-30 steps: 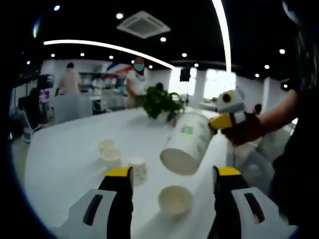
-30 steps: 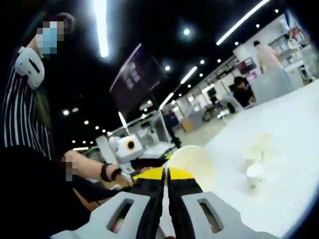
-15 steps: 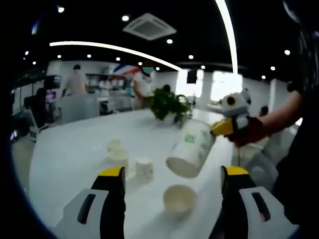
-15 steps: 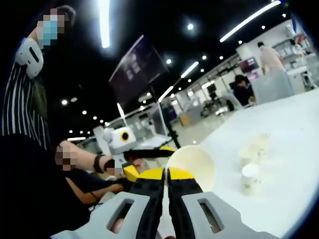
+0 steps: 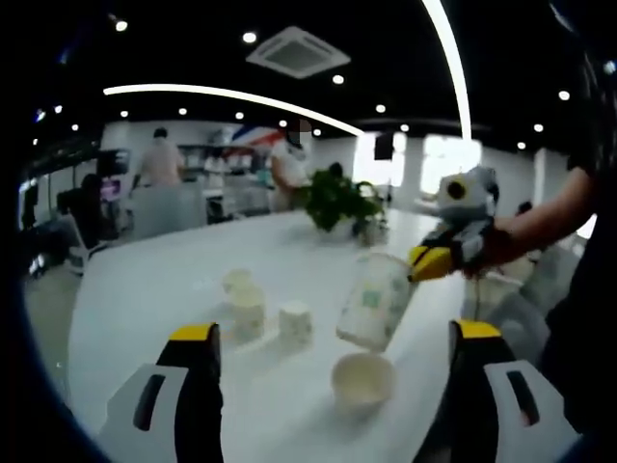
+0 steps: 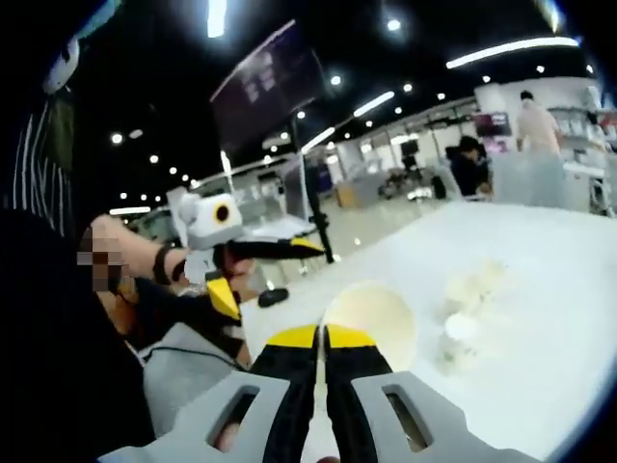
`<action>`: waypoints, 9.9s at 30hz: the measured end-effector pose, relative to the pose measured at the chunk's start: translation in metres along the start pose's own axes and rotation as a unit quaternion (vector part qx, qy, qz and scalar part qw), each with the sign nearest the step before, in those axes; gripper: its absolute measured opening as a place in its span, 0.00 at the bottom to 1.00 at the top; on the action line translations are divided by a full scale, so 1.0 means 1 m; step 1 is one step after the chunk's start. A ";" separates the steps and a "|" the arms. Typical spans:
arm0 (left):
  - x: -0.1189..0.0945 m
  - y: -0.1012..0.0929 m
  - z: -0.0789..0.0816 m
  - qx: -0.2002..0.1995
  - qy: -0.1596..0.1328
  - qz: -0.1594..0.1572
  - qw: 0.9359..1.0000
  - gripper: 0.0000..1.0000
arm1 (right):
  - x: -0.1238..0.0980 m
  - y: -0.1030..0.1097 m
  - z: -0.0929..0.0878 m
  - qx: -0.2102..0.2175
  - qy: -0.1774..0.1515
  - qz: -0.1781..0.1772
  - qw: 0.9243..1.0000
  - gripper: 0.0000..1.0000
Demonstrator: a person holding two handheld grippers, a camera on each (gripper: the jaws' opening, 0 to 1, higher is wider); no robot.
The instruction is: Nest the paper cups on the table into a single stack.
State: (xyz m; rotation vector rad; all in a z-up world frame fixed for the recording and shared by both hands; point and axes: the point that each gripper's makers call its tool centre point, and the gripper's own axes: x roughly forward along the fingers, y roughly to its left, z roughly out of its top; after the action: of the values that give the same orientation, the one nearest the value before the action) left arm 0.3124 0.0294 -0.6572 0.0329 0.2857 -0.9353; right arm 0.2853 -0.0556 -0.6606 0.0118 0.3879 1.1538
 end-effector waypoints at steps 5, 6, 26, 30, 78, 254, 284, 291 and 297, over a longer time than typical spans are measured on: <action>-0.002 0.001 0.000 -0.002 0.000 0.001 1.000 0.98 | 0.007 0.003 -0.006 -0.014 0.014 -0.001 1.000 0.00; -0.002 0.001 -0.001 -0.002 0.001 0.001 1.000 0.98 | 0.007 0.002 -0.007 -0.019 0.019 -0.004 1.000 0.00; -0.010 0.010 -0.006 -0.014 0.002 0.015 1.000 0.96 | 0.012 -0.005 -0.016 -0.146 0.121 -0.001 0.982 0.00; -0.012 0.014 -0.006 -0.014 0.002 0.021 1.000 0.96 | 0.013 -0.006 -0.017 -0.162 0.134 0.001 0.978 0.00; -0.013 0.014 -0.022 -0.030 0.018 0.025 0.999 0.90 | 0.042 0.016 -0.061 -0.274 0.280 0.083 0.917 0.00; 0.052 0.063 -0.028 0.007 0.045 0.055 0.997 0.88 | -0.076 -0.114 -0.060 -0.024 0.057 -0.241 0.969 0.98; 0.147 0.129 -0.041 0.019 0.053 0.053 0.997 0.86 | -0.061 -0.120 -0.085 -0.001 0.090 -0.230 0.969 0.97; 0.166 0.133 -0.049 0.030 0.060 0.046 0.997 0.85 | -0.067 -0.123 -0.093 0.017 0.095 -0.239 0.966 0.97; 0.178 0.137 -0.055 0.028 0.061 0.044 0.997 0.85 | -0.065 -0.117 -0.093 0.021 0.091 -0.241 0.966 0.97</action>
State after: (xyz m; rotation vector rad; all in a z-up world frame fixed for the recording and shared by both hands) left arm 0.5086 -0.0210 -0.7685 0.1533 0.3685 -0.8550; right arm 0.3383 -0.1797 -0.7520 -0.1460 0.5448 0.6667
